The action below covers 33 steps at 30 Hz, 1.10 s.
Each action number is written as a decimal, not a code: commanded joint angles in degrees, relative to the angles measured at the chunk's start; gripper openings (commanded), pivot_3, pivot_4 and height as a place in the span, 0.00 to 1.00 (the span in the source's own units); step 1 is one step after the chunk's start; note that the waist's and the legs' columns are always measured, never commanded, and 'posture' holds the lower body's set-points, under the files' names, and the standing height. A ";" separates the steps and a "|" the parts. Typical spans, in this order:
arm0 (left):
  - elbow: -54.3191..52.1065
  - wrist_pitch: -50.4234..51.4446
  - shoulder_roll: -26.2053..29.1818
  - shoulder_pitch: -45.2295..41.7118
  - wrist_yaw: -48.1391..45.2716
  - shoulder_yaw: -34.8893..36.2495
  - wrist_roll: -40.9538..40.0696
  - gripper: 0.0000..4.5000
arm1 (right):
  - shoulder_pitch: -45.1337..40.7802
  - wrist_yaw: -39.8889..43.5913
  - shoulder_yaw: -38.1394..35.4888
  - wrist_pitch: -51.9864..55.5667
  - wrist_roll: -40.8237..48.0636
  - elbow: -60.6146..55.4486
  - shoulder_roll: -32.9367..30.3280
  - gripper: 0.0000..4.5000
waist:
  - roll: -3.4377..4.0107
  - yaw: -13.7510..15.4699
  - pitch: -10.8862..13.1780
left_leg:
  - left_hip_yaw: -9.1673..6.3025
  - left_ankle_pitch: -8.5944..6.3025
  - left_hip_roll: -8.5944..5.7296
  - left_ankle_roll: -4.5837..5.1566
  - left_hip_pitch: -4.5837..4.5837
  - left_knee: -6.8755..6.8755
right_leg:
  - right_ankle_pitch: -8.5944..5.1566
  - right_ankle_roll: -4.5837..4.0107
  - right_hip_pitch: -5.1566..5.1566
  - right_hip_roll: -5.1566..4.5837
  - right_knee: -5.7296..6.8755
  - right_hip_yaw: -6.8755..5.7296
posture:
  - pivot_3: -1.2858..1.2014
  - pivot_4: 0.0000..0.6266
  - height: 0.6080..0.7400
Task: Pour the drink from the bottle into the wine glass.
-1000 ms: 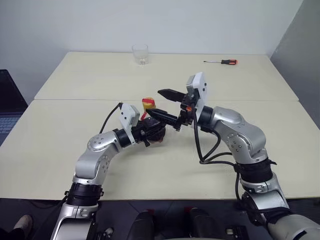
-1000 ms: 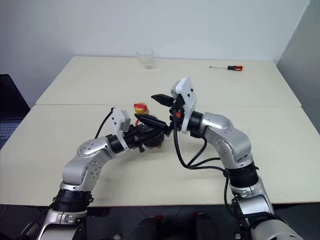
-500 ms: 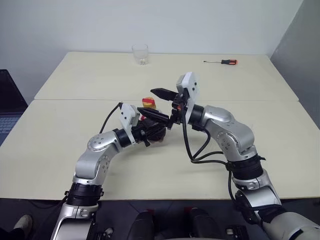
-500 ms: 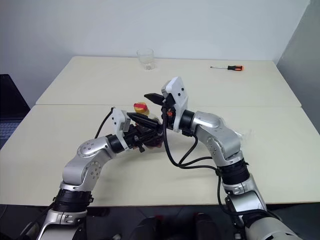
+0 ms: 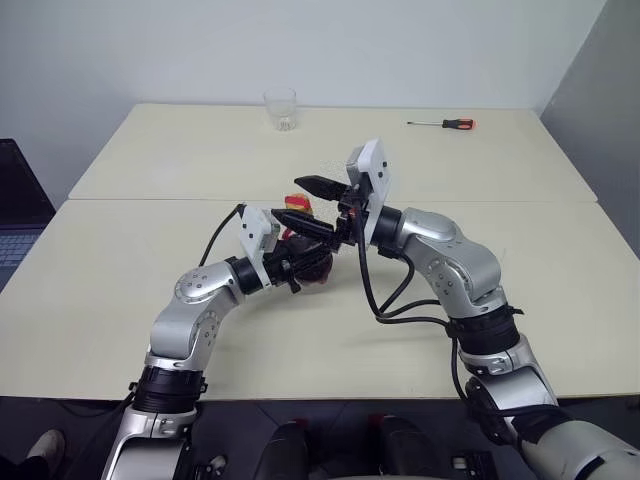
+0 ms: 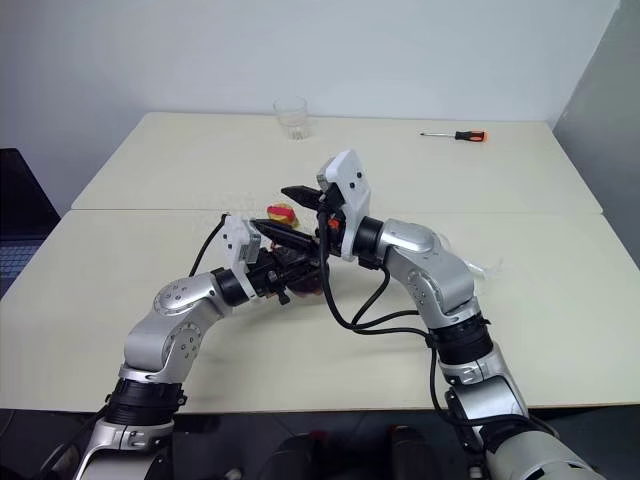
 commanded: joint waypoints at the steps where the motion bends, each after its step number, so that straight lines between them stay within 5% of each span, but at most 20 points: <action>1: -2.74 -0.52 0.14 -0.57 -0.10 1.00 -1.19 0.33 | -1.51 0.45 -0.77 -1.29 0.25 -1.34 0.39 0.55 | 0.00 0.00 0.00 | 0.01 0.00 0.00 0.00 0.00 0.00 | 0.00 0.00 0.00 0.00 0.00 0.00 | 0.52 0.24 1.00; 5: -2.57 -0.50 0.13 -0.74 -0.14 0.99 -1.16 0.33 | -1.62 0.49 -1.07 -0.99 0.40 -1.49 0.50 0.28 | 0.00 0.00 0.00 | 0.00 0.00 0.00 0.00 0.00 0.00 | 0.00 0.00 0.00 0.00 0.00 0.00 | 0.52 0.24 1.00; 33: -2.52 -0.68 0.79 0.18 0.71 2.51 -0.85 0.33 | 0.04 -2.84 -3.88 4.52 2.33 -9.47 -2.77 0.28 | 0.00 0.00 0.00 | 0.00 0.00 0.00 0.00 0.00 0.00 | 0.00 0.00 0.00 0.00 0.00 0.00 | 0.52 0.24 1.00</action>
